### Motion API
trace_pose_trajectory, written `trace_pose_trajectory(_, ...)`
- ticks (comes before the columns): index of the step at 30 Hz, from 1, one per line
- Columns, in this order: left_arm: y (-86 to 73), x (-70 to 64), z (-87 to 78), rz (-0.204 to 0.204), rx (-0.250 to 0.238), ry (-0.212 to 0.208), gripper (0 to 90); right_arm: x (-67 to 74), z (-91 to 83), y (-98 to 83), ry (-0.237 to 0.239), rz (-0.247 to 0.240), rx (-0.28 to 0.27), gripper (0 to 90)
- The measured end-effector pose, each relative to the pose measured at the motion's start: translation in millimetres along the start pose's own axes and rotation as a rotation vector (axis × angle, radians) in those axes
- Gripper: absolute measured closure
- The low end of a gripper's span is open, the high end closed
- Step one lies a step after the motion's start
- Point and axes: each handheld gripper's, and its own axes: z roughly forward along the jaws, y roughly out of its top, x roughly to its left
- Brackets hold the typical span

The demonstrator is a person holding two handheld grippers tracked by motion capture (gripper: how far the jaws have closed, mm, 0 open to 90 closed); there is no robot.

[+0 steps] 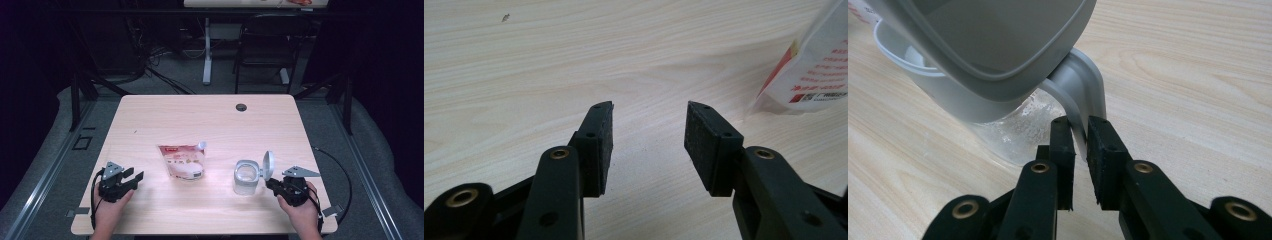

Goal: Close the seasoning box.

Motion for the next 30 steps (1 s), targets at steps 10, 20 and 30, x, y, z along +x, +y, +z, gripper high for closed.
trace_pose_trajectory(10,0.0,-0.2,0.3,0.001,-0.002,-0.001,54.5,-3.8,3.6,2.1,-0.015,0.012,-0.017,81.9)
trace_pose_trajectory(20,0.1,-1.3,0.9,0.003,-0.001,-0.006,54.1,-11.8,8.6,6.9,-0.02,0.026,-0.023,81.3)
trace_pose_trajectory(30,1.3,-4.7,0.5,0.013,-0.003,-0.018,53.9,-16.5,12.0,8.1,-0.006,0.029,-0.037,80.9)
